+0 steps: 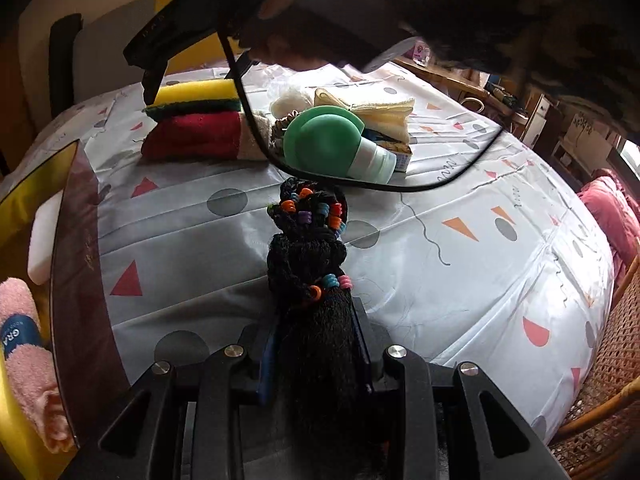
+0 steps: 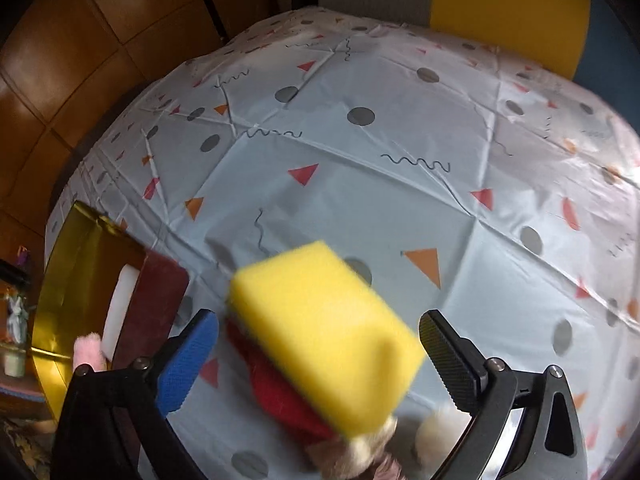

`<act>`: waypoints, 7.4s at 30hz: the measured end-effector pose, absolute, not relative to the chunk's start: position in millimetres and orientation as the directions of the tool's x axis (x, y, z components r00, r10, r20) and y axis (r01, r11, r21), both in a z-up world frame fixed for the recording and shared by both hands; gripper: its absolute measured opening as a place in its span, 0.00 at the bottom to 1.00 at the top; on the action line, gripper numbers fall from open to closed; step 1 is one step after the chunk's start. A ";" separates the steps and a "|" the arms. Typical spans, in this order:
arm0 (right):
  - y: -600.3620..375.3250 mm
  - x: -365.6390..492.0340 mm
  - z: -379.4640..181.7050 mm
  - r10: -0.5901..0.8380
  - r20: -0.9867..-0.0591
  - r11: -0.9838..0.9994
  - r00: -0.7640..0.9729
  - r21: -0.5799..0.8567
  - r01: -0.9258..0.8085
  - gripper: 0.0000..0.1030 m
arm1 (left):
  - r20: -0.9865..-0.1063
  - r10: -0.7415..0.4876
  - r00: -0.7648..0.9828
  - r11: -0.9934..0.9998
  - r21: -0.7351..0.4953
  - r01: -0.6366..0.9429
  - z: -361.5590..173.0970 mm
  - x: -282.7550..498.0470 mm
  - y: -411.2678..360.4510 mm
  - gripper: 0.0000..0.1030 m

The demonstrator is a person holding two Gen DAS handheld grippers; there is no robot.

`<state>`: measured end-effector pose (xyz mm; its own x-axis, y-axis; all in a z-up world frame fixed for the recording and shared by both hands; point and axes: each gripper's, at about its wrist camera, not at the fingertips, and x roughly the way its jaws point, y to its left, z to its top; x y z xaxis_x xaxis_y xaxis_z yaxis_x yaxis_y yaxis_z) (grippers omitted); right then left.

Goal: Organize soft objects
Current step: 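Grasp the yellow sponge with the right tool while the left tool holds the hair extension, then lower the hair extension into the tray and open the left tool, then carry the yellow sponge into the tray and release it with the right tool, then grasp the green-capped bottle with the left tool while the right tool grasps the cream mesh roll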

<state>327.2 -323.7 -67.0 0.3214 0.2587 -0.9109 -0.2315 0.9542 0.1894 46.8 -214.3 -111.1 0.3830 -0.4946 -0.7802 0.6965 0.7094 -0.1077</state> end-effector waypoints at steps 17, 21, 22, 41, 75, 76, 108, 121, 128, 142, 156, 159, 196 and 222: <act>-322.1 264.9 -3.4 0.284 -0.844 0.949 0.454 0.182 -0.256 0.75 | -0.795 -0.477 0.374 0.724 -0.114 0.680 -106.0 49.6 -219.3 0.29; -338.4 209.0 25.3 0.219 -0.829 0.973 0.514 0.144 -0.183 0.76 | -0.790 -0.481 0.381 0.731 -0.122 0.671 -96.4 45.4 -215.3 0.27; -342.2 196.3 27.9 0.211 -0.827 0.976 0.520 0.145 -0.165 0.76 | -0.789 -0.482 0.381 0.732 -0.124 0.670 -94.9 45.6 -215.1 0.27; -357.4 59.4 -86.6 0.041 -0.911 0.991 0.410 0.089 0.099 0.77 | -0.719 -0.528 0.452 0.802 -0.246 0.545 -16.7 34.1 -122.7 0.27; -336.4 61.6 -101.2 -0.046 -0.917 0.999 0.396 -0.046 0.010 0.79 | -0.836 -0.239 0.495 0.965 -0.149 0.215 -68.7 229.4 -29.3 0.45; -336.2 61.7 -101.4 -0.046 -0.917 0.999 0.396 -0.047 0.009 0.79 | -0.832 -0.241 0.499 0.965 -0.153 0.211 -66.4 228.0 -28.3 0.45; -328.4 55.7 -107.9 -0.091 -0.909 0.994 0.406 -0.107 -0.017 0.80 | -0.729 -0.165 0.665 0.986 -0.095 0.140 -14.1 72.6 -1.4 0.45; -321.4 53.6 -105.9 -0.116 -0.904 0.990 0.412 -0.138 -0.024 0.79 | -0.730 -0.138 0.669 0.990 -0.083 0.113 -19.9 61.7 17.0 0.45; -320.6 56.4 -100.5 -0.129 -0.910 0.991 0.395 -0.135 0.012 0.76 | -0.732 -0.129 0.669 0.992 -0.088 0.094 -23.5 57.8 31.1 0.45; -216.9 76.9 0.2 0.215 -0.788 0.977 0.577 0.164 -0.139 0.76 | -0.718 -0.084 0.691 0.991 -0.134 -0.020 -21.7 59.9 78.7 0.45; -51.9 121.9 -54.5 0.344 -0.846 0.913 0.408 0.200 -0.356 0.79 | -0.725 -0.051 0.687 0.985 -0.148 -0.084 -25.9 59.3 105.3 0.45; -47.9 123.1 -61.6 0.316 -0.854 0.920 0.414 0.168 -0.355 0.80 | -0.731 -0.053 0.680 0.986 -0.148 -0.083 -29.1 61.1 105.0 0.45; -217.7 72.3 -6.1 0.148 -0.731 0.989 0.666 0.111 -0.098 1.00 | -0.702 -0.079 0.708 0.997 -0.038 0.073 -7.9 50.1 41.5 0.46; -468.1 29.1 -44.2 -0.194 -0.775 0.764 0.601 0.265 0.588 1.00 | -0.718 -0.314 0.621 0.918 -0.064 0.390 10.5 61.6 -106.2 0.58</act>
<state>29.1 -468.1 -44.2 0.6010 -0.1941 -0.7753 0.5883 0.7640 0.2648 61.6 -106.2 10.5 0.6211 -0.3144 -0.7179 0.3904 0.9184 -0.0644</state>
